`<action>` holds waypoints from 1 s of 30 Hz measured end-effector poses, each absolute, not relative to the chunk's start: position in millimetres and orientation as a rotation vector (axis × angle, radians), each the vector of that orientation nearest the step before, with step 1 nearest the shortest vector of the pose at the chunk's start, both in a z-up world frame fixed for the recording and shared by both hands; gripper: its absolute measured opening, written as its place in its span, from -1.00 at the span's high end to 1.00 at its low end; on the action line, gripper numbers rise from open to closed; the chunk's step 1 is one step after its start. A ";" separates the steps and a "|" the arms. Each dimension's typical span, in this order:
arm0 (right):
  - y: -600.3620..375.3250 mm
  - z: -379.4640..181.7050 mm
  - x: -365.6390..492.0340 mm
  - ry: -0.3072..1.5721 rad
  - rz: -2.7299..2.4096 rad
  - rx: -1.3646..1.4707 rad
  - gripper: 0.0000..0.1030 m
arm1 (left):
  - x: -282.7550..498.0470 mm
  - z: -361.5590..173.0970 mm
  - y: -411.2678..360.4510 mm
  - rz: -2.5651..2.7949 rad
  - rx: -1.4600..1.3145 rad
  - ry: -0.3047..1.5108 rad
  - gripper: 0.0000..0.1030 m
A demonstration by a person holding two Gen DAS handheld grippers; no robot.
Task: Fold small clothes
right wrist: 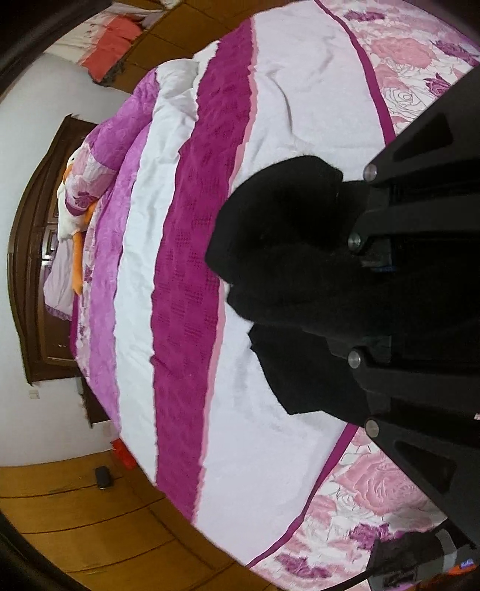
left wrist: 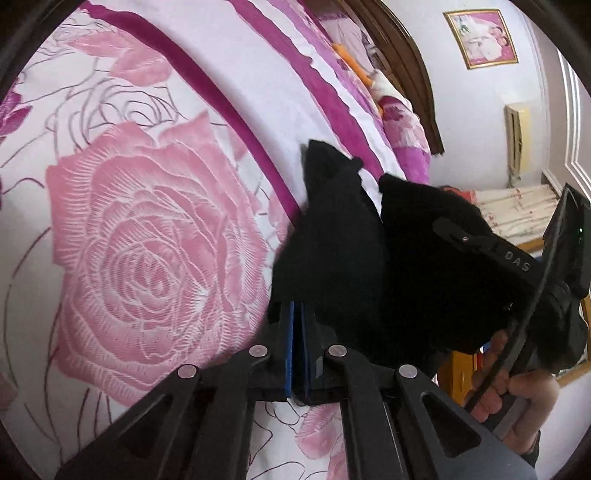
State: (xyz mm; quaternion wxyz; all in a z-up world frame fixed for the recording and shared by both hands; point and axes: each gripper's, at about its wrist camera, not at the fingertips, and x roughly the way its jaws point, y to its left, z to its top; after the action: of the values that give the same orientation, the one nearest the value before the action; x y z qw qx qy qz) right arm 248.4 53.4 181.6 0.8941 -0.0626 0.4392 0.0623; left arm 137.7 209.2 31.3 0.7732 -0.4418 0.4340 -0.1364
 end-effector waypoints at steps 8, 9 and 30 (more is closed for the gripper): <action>93.6 167.0 240.7 0.905 0.094 -0.207 0.63 | 130.5 22.3 222.5 -0.274 -1.023 0.936 0.97; 95.5 167.9 239.4 0.899 0.096 -0.197 0.63 | 129.1 22.0 223.9 -0.275 -1.027 0.937 0.97; 147.9 136.5 212.6 0.895 0.109 -0.233 0.63 | 132.9 24.5 218.5 -0.275 -1.004 0.947 0.98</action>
State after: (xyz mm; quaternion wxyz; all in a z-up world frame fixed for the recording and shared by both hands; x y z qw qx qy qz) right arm 212.6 147.9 136.5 0.8936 -0.1125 0.4314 0.0525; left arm 132.9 218.5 24.5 0.7624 -0.4617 0.4355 -0.1265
